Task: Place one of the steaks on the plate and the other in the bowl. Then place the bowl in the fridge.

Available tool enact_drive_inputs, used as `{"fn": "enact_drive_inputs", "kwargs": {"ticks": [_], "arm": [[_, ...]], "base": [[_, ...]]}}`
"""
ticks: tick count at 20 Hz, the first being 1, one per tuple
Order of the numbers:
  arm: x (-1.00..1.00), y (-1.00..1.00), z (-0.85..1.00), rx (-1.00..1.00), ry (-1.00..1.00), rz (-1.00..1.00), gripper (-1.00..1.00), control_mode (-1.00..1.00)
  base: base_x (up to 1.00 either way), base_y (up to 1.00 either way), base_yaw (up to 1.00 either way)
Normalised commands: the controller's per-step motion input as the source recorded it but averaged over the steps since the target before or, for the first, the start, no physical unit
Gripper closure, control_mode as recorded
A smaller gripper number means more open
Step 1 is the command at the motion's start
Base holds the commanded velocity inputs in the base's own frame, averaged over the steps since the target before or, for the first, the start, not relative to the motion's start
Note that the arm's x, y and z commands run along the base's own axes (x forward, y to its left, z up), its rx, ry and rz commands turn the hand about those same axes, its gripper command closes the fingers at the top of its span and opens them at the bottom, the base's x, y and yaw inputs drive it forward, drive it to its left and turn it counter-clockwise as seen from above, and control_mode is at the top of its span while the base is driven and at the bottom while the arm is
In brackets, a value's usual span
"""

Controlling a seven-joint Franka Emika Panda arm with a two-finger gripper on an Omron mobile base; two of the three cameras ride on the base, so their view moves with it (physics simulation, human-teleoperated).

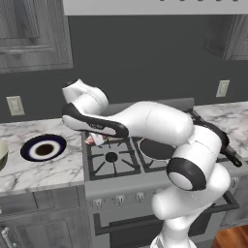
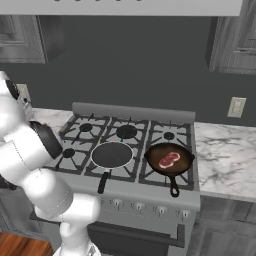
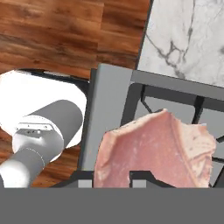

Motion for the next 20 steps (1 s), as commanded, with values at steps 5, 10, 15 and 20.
{"fn": "enact_drive_inputs", "kwargs": {"ticks": [5,10,15,20], "arm": [[-0.03,0.27,0.00,0.17,-0.10,0.26,1.00,-1.00],[0.00,0.10,0.00,0.28,-0.09,0.24,1.00,-1.00],[0.00,0.19,-0.13,0.11,-0.16,0.17,1.00,-1.00],[0.06,0.33,-0.33,0.00,-0.13,0.09,1.00,-1.00]], "base": [[0.00,0.00,0.00],[0.00,0.00,0.00],[0.00,0.00,0.00],[0.00,0.00,0.00]]}}
